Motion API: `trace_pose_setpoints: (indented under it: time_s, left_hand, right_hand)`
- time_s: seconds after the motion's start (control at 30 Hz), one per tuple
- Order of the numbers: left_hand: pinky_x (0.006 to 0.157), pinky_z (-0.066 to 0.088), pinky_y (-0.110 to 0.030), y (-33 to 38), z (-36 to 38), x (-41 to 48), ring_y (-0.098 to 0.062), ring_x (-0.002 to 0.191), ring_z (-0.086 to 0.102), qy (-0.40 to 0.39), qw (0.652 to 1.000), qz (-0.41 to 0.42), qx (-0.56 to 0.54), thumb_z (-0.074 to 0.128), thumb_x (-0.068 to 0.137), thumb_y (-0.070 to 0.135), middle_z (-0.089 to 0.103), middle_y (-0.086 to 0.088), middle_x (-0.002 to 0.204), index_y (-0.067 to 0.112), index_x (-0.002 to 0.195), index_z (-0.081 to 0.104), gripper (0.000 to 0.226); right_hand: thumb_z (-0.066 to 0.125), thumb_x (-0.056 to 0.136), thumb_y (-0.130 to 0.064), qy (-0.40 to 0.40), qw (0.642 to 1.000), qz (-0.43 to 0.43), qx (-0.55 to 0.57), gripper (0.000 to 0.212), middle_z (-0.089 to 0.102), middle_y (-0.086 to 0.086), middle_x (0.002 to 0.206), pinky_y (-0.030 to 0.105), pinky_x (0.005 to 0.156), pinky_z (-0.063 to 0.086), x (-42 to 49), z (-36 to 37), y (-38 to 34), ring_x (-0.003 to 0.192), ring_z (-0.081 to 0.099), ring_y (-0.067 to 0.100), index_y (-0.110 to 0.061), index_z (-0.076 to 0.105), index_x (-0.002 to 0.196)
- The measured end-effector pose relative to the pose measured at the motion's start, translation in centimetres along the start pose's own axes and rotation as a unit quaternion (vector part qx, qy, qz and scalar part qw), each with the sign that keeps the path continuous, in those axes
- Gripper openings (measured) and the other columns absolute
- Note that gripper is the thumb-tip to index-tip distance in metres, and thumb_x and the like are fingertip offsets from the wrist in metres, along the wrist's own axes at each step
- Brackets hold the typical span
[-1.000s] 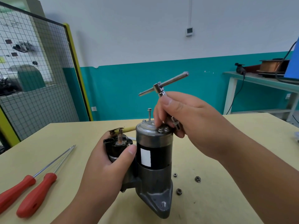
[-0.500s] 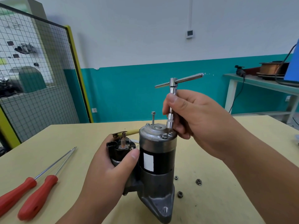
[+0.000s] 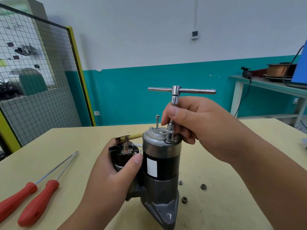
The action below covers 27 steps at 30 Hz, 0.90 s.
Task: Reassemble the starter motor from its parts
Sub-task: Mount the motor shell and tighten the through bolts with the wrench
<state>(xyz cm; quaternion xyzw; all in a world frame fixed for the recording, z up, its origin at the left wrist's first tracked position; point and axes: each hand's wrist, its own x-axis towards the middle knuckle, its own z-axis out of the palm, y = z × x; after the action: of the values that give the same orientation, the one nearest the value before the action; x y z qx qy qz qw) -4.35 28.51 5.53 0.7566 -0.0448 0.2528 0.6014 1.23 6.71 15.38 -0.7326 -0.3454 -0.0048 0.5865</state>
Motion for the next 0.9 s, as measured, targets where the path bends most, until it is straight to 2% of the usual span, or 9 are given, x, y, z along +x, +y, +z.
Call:
trace_pose_setpoints:
  time_s: [0.07, 0.13, 0.2, 0.27, 0.43, 0.53, 0.6, 0.73, 0.9]
  left_hand:
    - [0.070, 0.054, -0.036, 0.0, 0.0, 0.0, -0.007, 0.085, 0.075, -0.002, 1.000, 0.001, 0.002, 0.064, 0.067, 0.065, 0.078, 0.011, 0.092, 0.045, 0.102, 0.072, 0.040]
    - [0.064, 0.053, -0.035, -0.2, 0.0, 0.1, -0.007, 0.081, 0.074, -0.005, 1.000, -0.003, 0.001, 0.064, 0.068, 0.066, 0.078, 0.012, 0.091, 0.046, 0.102, 0.071, 0.040]
    - [0.057, 0.050, -0.036, -0.4, 0.0, 0.1, -0.008, 0.077, 0.073, -0.005, 1.000, -0.004, -0.001, 0.065, 0.069, 0.067, 0.077, 0.012, 0.088, 0.046, 0.101, 0.071, 0.039]
    - [0.058, 0.051, -0.038, -0.4, -0.1, 0.1, -0.010, 0.078, 0.073, -0.002, 1.000, -0.002, -0.002, 0.065, 0.069, 0.067, 0.077, 0.011, 0.089, 0.045, 0.102, 0.071, 0.041]
    - [0.055, 0.050, -0.036, -0.3, -0.1, 0.0, -0.012, 0.076, 0.073, -0.004, 1.000, 0.003, 0.000, 0.066, 0.071, 0.065, 0.077, 0.011, 0.087, 0.045, 0.101, 0.072, 0.037]
    - [0.058, 0.052, -0.035, -0.3, 0.0, 0.0, -0.010, 0.078, 0.074, -0.006, 1.000, 0.004, 0.003, 0.065, 0.071, 0.065, 0.078, 0.011, 0.090, 0.045, 0.104, 0.072, 0.039]
    - [0.062, 0.053, -0.039, -0.2, 0.0, 0.0, -0.009, 0.079, 0.074, -0.005, 1.000, 0.000, 0.004, 0.065, 0.070, 0.066, 0.078, 0.011, 0.091, 0.045, 0.106, 0.072, 0.042]
    - [0.058, 0.053, -0.041, -0.3, -0.1, 0.2, -0.016, 0.079, 0.075, 0.002, 1.000, -0.010, 0.006, 0.065, 0.067, 0.068, 0.077, 0.010, 0.089, 0.045, 0.103, 0.072, 0.043]
    - [0.052, 0.050, -0.039, -0.2, -0.2, 0.2, -0.021, 0.077, 0.074, 0.009, 1.000, -0.015, 0.008, 0.065, 0.066, 0.068, 0.076, 0.011, 0.086, 0.045, 0.102, 0.072, 0.043]
  right_hand:
    - [0.057, 0.091, -0.045, -0.005, 1.000, 0.000, -0.014, 0.028, 0.056, -0.004, 0.066, 0.037, 0.058, 0.039, -0.1, -0.1, -0.1, 0.063, 0.046, 0.018, -0.026, 0.077, 0.085]
    - [0.057, 0.092, -0.046, -0.010, 0.999, -0.008, -0.037, 0.028, 0.058, -0.006, 0.066, 0.039, 0.060, 0.042, -0.2, -0.2, -0.2, 0.063, 0.049, 0.017, -0.027, 0.076, 0.087]
    - [0.056, 0.093, -0.047, -0.013, 0.998, -0.019, -0.056, 0.027, 0.060, -0.008, 0.066, 0.034, 0.060, 0.046, -0.3, -0.3, -0.3, 0.062, 0.051, 0.013, -0.029, 0.076, 0.088]
    - [0.057, 0.093, -0.046, -0.016, 0.998, -0.031, -0.053, 0.026, 0.061, -0.009, 0.066, 0.028, 0.059, 0.046, -0.4, -0.2, -0.4, 0.062, 0.052, 0.009, -0.029, 0.076, 0.088]
    - [0.066, 0.090, -0.039, -0.012, 0.999, -0.052, -0.009, 0.023, 0.061, -0.014, 0.067, 0.009, 0.055, 0.041, -0.2, 0.5, 0.1, 0.057, 0.054, -0.002, -0.018, 0.068, 0.080]
    - [0.068, 0.088, -0.041, 0.000, 0.999, -0.050, -0.004, 0.025, 0.053, -0.014, 0.064, 0.009, 0.053, 0.040, 0.0, 1.0, 0.4, 0.056, 0.049, -0.002, -0.020, 0.062, 0.076]
    - [0.065, 0.089, -0.044, 0.003, 0.999, -0.045, -0.002, 0.024, 0.058, -0.016, 0.065, 0.007, 0.054, 0.040, 0.1, 1.1, 0.4, 0.057, 0.053, -0.004, -0.023, 0.065, 0.076]
    - [0.054, 0.094, -0.040, -0.002, 1.000, -0.028, -0.008, 0.025, 0.060, -0.017, 0.065, 0.008, 0.054, 0.042, 0.0, 1.0, 0.2, 0.060, 0.054, -0.006, -0.027, 0.073, 0.085]
    - [0.049, 0.096, -0.036, -0.007, 1.000, -0.025, -0.006, 0.027, 0.058, -0.015, 0.067, 0.008, 0.055, 0.041, -0.1, 1.1, 0.2, 0.061, 0.053, -0.004, -0.027, 0.074, 0.089]
